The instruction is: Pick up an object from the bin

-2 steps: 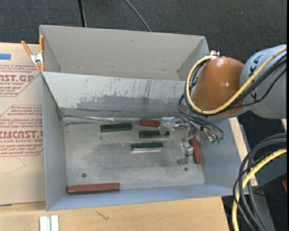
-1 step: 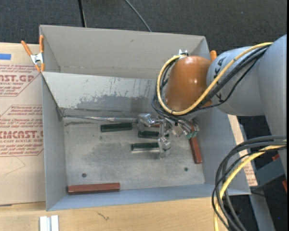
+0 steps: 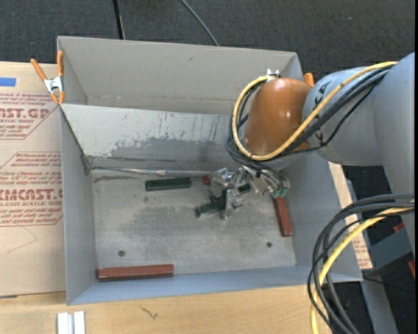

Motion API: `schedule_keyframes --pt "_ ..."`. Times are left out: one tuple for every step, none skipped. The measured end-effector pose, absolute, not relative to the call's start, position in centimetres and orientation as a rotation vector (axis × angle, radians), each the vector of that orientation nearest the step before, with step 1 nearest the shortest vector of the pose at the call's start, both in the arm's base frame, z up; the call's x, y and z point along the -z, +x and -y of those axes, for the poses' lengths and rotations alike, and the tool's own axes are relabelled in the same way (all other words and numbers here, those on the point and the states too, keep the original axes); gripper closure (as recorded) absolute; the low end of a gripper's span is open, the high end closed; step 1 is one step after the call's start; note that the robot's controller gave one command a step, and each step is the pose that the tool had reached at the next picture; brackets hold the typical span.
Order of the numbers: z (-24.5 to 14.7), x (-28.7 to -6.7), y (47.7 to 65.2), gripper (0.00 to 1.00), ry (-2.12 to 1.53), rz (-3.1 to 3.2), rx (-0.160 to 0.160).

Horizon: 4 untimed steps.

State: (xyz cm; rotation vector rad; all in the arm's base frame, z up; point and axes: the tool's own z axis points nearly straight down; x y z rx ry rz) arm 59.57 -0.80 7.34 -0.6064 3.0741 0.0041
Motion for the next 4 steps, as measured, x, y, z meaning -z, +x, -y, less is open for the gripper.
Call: schedule_keyframes --pt "0.8 -7.3 59.6 1.00 -0.607 -3.074 -0.004" --pt "0.1 -19.2 57.7 1.00 -0.623 -3.076 -0.001" --pt "0.1 -19.2 57.7 1.00 -0.622 -3.076 -0.001" --pt "0.4 -24.3 56.4 1.00 -0.627 -3.083 -0.003"
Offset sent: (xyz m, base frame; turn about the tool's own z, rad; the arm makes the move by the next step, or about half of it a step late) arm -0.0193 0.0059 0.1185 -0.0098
